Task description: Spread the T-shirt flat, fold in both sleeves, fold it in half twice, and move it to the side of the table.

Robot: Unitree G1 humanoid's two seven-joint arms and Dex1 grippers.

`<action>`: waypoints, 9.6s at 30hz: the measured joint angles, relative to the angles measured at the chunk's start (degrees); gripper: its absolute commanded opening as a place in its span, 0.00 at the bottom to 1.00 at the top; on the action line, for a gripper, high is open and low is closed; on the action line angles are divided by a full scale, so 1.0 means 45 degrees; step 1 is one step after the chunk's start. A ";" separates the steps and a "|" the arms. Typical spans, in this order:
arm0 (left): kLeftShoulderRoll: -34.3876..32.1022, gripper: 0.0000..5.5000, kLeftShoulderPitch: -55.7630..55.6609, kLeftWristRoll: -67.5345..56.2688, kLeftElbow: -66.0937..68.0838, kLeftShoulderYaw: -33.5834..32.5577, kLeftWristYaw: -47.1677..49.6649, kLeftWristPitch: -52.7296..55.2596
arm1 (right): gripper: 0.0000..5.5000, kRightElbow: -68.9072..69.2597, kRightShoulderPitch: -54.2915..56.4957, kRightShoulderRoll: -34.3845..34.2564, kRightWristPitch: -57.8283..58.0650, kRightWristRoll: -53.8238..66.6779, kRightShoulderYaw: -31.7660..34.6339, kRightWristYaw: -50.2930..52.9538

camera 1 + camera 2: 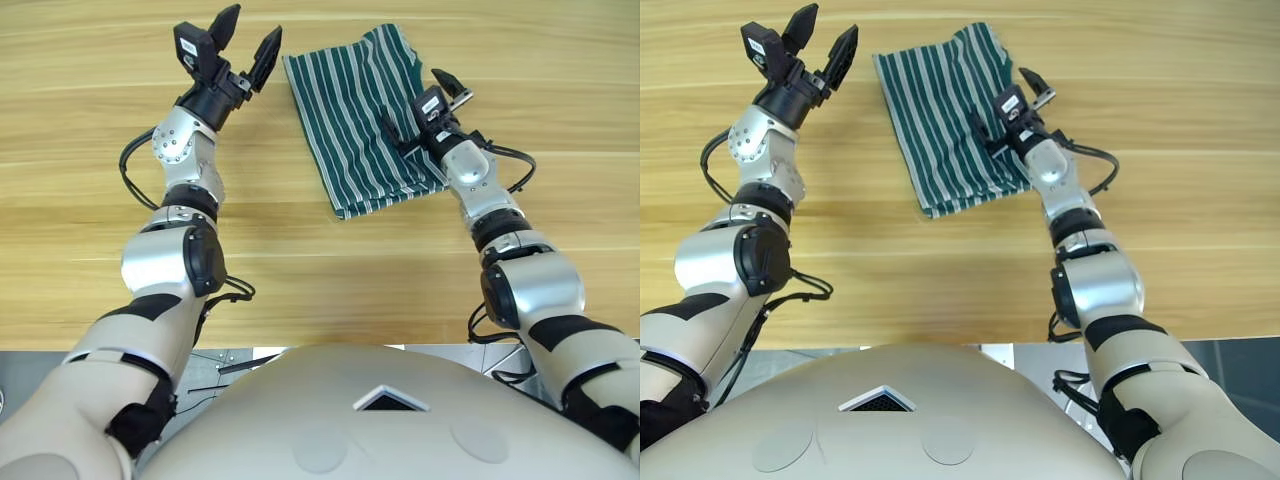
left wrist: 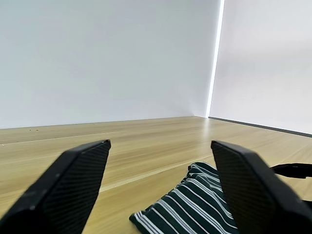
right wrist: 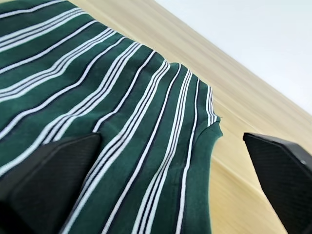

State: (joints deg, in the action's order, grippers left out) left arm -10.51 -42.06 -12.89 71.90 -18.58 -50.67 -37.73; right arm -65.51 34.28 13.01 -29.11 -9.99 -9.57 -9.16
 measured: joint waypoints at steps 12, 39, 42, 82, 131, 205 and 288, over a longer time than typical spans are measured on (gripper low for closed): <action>0.0113 0.70 0.0038 -0.0067 -0.0069 0.0010 -0.0007 -0.0193 | 0.98 1.0883 -0.6080 0.2016 0.0508 -0.1116 -0.2135 -0.3391; -0.0519 0.70 0.1412 -0.0674 -0.2613 0.1167 -0.3542 -0.1293 | 0.98 1.2939 -0.5973 0.5442 -0.1102 0.0546 -0.0555 -0.5233; -0.1566 0.70 0.2083 -0.2443 -0.5772 0.1150 -0.5606 0.0046 | 0.98 1.3555 -0.5856 0.6433 -0.0984 0.2225 0.1234 -0.5436; -0.6810 0.63 0.8281 0.4348 -1.2166 0.8402 -0.2617 -0.2742 | 0.98 1.3185 -0.8805 0.8823 -0.3402 0.0949 -0.1822 -0.8822; -0.8068 0.01 0.8002 0.2743 -1.2633 0.9949 -0.2222 -0.3215 | 0.01 1.3598 -0.9433 0.9123 -0.3364 0.1962 -0.1949 -0.9377; -0.0299 0.01 -0.0495 0.6348 0.1047 0.7658 0.6098 0.2325 | 0.01 0.8009 -0.4961 0.4517 -0.0397 -0.1118 -0.1217 -0.4879; -0.1805 0.00 -0.0766 -0.5460 0.0519 -0.5445 -0.1159 0.6344 | 0.00 0.2814 -0.0626 0.0081 -0.3085 -0.1058 -0.1967 -0.6828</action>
State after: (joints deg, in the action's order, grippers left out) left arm -18.63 -45.51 -37.46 74.24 -43.09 -55.88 -9.19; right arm -52.85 31.46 13.38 -42.99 -14.75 -18.42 -39.89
